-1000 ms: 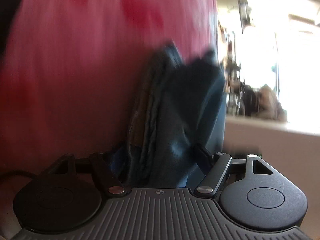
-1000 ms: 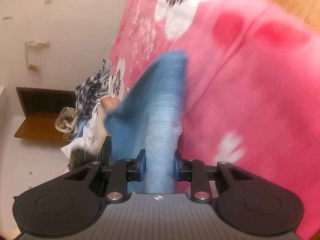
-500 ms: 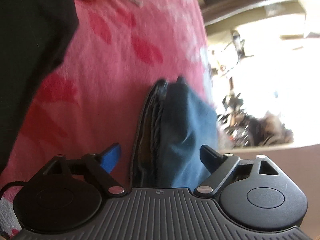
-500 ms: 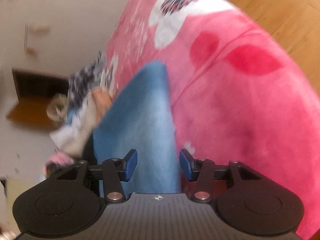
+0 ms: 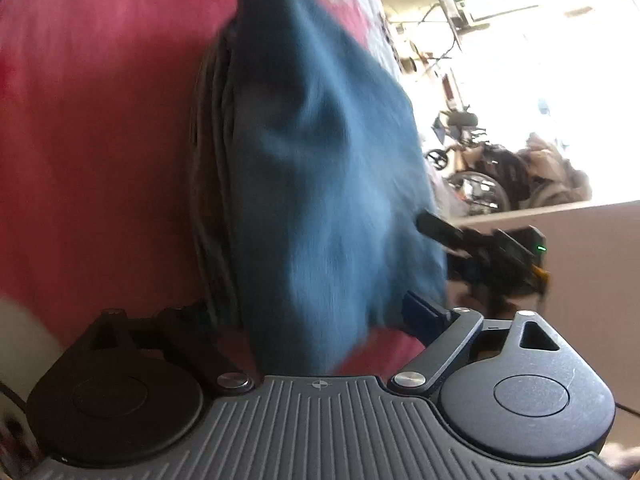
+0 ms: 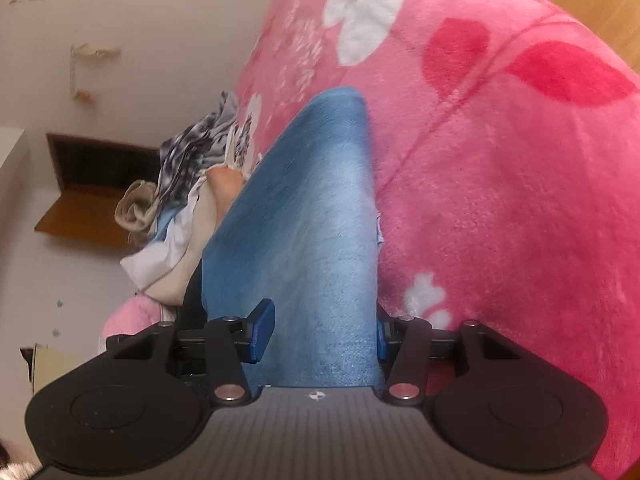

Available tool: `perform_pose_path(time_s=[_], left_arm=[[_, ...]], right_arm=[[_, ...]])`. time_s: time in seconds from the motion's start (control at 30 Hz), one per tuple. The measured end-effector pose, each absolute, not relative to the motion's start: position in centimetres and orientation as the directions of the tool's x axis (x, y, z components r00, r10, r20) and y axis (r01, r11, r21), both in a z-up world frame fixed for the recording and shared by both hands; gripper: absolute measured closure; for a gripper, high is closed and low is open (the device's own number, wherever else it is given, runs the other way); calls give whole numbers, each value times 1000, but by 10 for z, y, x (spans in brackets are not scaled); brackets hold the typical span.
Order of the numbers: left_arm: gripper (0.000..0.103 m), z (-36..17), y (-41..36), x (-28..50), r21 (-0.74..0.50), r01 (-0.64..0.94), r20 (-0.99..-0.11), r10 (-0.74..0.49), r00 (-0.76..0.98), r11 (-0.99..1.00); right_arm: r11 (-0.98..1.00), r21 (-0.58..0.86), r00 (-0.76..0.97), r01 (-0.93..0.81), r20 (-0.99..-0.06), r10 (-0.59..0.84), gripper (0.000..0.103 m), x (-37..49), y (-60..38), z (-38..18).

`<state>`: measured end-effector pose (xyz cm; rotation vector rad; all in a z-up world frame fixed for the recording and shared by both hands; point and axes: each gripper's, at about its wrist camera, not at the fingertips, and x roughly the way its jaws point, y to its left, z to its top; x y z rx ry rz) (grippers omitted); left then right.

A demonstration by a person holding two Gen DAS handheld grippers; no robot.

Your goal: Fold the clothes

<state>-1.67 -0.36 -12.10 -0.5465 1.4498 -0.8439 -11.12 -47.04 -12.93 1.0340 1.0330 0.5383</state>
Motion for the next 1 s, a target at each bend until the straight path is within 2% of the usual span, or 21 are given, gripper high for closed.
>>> perform_pose_path(time_s=[0.03, 0.07, 0.13, 0.27, 0.33, 0.5, 0.6, 0.7, 0.8, 0.9, 0.97, 1.0], left_arm=[[23, -121, -2, -21, -785, 157, -616, -782, -95, 599], [36, -123, 0, -25, -802, 143, -596, -795, -117, 580], [36, -123, 2, -33, -810, 138, -586, -798, -141, 570], [35, -100, 5, -39, -675, 295, -716, -696, -45, 676], [35, -78, 13, -41, -599, 381, -749, -661, 46, 704], [36, -26, 17, -45, -469, 540, -705, -665, 249, 699], [38, -15, -11, -53, -428, 636, -641, -712, 286, 642], [42, -31, -42, -57, -377, 702, -638, -719, 275, 604], [47, -62, -62, -41, -208, 709, -695, -612, 377, 674], [49, -76, -50, 5, -277, 607, -688, -595, 416, 745], [47, -70, -31, 32, -371, 507, -666, -603, 439, 778], [43, -66, -19, 45, -401, 459, -654, -599, 462, 793]], right_arm=[[441, 894, 444, 84, -430, 786, 55, -111, -471, -129], [435, 897, 439, 79, -423, 793, 57, -111, -472, -129], [431, 900, 421, 63, -416, 806, 64, -111, -471, -129], [460, 881, 411, 108, -461, 786, 66, -119, -469, -128], [474, 870, 425, 136, -484, 765, 65, -128, -470, -125], [582, 794, 551, 175, -569, 611, 61, -164, -470, -97], [618, 763, 672, 187, -558, 486, 62, -192, -472, -76], [640, 753, 747, 151, -511, 425, 64, -213, -457, -59], [741, 665, 762, 88, -525, 381, 64, -224, -428, -49], [866, 494, 691, 82, -654, 307, 66, -225, -398, -63], [902, 426, 688, 66, -674, 268, 67, -227, -387, -67], [916, 396, 687, 58, -682, 251, 67, -227, -382, -68]])
